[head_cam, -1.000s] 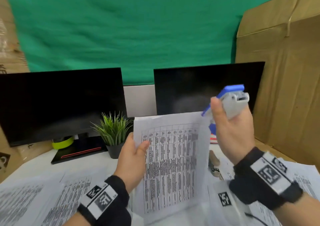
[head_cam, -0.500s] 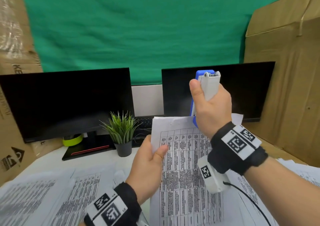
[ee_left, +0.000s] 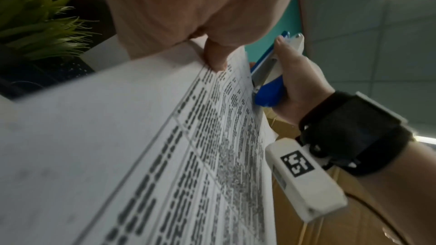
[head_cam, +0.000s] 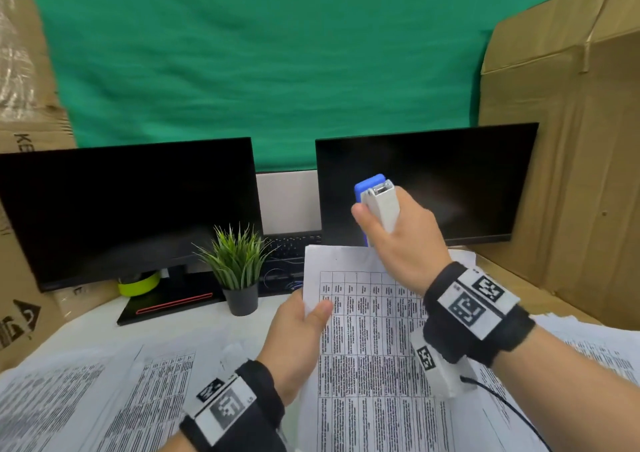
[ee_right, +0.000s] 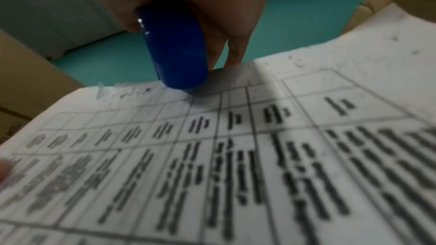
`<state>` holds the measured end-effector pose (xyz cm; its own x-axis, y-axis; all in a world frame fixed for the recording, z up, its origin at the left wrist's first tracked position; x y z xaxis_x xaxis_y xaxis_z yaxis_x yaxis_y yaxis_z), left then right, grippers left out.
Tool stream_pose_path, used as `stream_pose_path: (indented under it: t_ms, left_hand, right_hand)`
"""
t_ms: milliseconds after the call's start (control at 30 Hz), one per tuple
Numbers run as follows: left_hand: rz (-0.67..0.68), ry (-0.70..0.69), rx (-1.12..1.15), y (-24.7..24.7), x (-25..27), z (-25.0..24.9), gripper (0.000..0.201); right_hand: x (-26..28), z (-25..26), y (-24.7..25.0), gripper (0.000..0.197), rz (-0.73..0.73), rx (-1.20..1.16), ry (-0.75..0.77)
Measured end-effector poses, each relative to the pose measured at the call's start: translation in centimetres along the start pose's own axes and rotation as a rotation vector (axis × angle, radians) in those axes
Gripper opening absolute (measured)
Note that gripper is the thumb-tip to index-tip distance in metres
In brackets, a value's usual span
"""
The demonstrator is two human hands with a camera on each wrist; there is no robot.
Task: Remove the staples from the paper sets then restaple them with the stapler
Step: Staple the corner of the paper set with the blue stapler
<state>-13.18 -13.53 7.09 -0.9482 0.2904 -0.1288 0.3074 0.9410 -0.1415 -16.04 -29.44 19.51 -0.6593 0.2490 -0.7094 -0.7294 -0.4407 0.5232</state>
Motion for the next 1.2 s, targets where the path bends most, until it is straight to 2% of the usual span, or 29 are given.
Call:
stream_pose_path:
  t_ms: [67,133,200,300,367,433,500,633,700,733,800,900,967,1033,1100,1200]
  left_hand:
    - [-0.006,0.027,0.000,-0.2,-0.1,0.6,0.025]
    - [-0.007,0.044,0.017,-0.3,-0.2,0.8,0.025]
    - [0.009,0.028,0.018,-0.6,-0.3,0.5,0.026]
    - [0.025,-0.020,-0.022,-1.2,-0.2,-0.3,0.025]
    - [0.022,-0.040,-0.034,-1.5,-0.1,-0.4,0.024]
    - [0.005,-0.042,-0.039,-1.6,0.0,-0.1,0.023]
    - [-0.011,-0.023,-0.036,-1.4,-0.1,0.4,0.024]
    - [-0.080,0.019,0.035,0.5,-0.4,1.3,0.025]
    - [-0.101,0.021,0.063,1.9,-0.6,1.4,0.027]
    - [-0.105,0.019,0.074,2.5,-0.8,1.3,0.028]
    - [-0.080,0.018,0.104,3.2,-1.1,1.1,0.031]
    - [0.014,0.024,0.148,2.6,-1.7,0.3,0.032]
    - [0.071,0.024,0.197,1.3,-2.5,-0.2,0.032]
    - [0.091,0.015,0.229,-0.2,-3.3,-0.6,0.032]
    - [0.108,0.005,0.217,-2.1,-3.9,-0.6,0.031]
    - [0.152,0.101,0.138,-5.3,-3.8,0.2,0.026]
  right_hand:
    - [-0.3,-1.0,0.0,0.030,-0.026,-0.140,-0.107]
    - [-0.6,-2.6,0.2,0.030,-0.068,-0.398,-0.340]
    - [-0.5,-4.1,0.3,0.030,-0.105,-0.452,-0.464]
    - [-0.3,-4.8,0.9,0.033,-0.108,-0.167,-0.337]
    - [0.0,-4.4,0.5,0.039,-0.012,0.054,-0.202]
    - [0.4,-4.4,0.0,0.039,0.047,0.177,-0.134]
    - [0.4,-4.9,0.6,0.036,-0.005,0.140,-0.174]
    - [-0.1,-7.8,3.6,0.035,-0.259,-0.042,-0.373]
    - [0.0,-9.7,4.9,0.029,-0.297,-0.192,-0.460]
    - [0.3,-10.4,5.1,0.024,-0.264,-0.313,-0.507]
    - [1.3,-11.7,4.6,0.020,-0.090,-0.503,-0.595]
    - [4.4,-12.4,3.1,0.039,0.260,-0.534,-0.674]
    - [6.5,-12.1,2.6,0.037,0.416,-0.645,-0.682]
    - [7.7,-12.1,3.2,0.035,0.457,-0.713,-0.669]
    - [7.9,-13.0,4.4,0.034,0.421,-0.704,-0.659]
    - [7.1,-16.4,6.8,0.036,0.276,-0.465,-0.719]
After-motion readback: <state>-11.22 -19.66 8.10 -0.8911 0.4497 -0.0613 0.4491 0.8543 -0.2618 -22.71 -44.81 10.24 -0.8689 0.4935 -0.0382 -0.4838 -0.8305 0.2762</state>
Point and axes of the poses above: each hand's wrist, its own x-axis away from the middle knuckle, its own y-axis out of the back of the hand, z = x × y, the point moved 6 cm from there along -x, towards the middle knuckle, and after that the axes turned 14 degrees about x, right-handed, at the moved point
